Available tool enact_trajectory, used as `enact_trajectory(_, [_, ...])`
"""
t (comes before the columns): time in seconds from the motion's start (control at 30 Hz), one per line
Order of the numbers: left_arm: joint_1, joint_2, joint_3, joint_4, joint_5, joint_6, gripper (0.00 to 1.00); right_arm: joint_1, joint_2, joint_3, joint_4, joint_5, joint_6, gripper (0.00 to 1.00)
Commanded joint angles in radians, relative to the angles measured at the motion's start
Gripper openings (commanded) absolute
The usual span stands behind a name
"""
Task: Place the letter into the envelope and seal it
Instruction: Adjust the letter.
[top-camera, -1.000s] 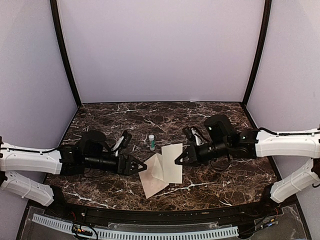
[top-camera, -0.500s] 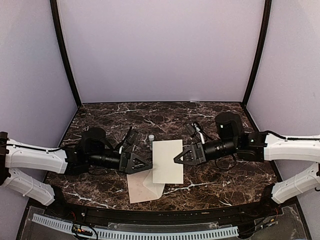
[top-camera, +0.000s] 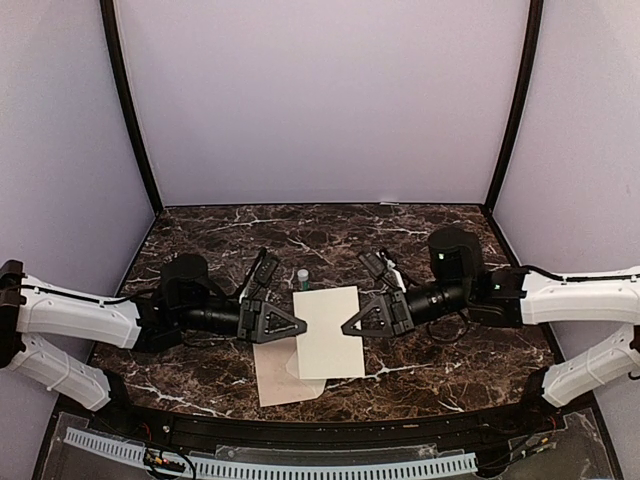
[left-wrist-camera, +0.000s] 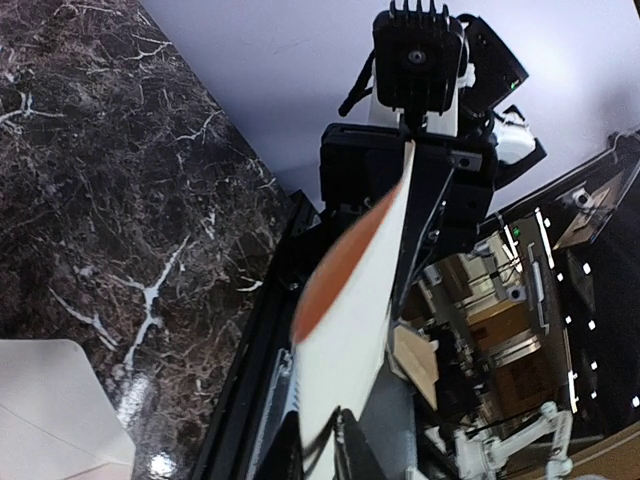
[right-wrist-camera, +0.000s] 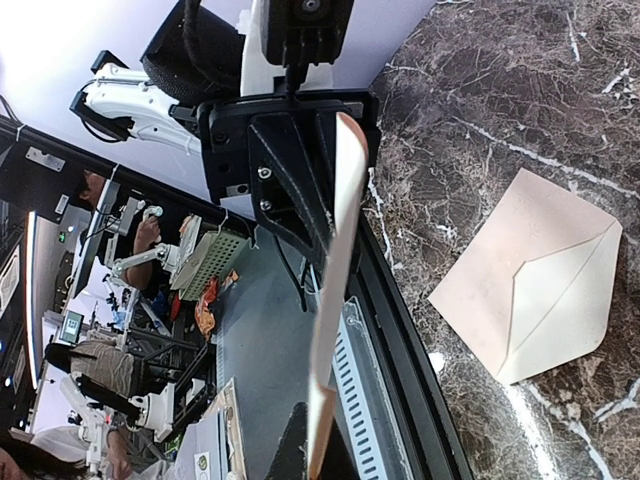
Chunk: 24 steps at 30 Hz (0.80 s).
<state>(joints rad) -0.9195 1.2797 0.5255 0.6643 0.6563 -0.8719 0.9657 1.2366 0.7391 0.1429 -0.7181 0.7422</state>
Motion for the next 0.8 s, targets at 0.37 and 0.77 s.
enact_trajectory(0.37, [-0.006,-0.005,-0.067,0.229,0.009,-0.099,0.0,0.062,0.097,-0.007,0.305,0.071,0.105,0.35])
enact_trajectory(0.77, [-0.006,-0.011,-0.086,0.235,-0.022,-0.115,0.0,0.093,0.169,0.011,0.399,0.074,0.145,0.3])
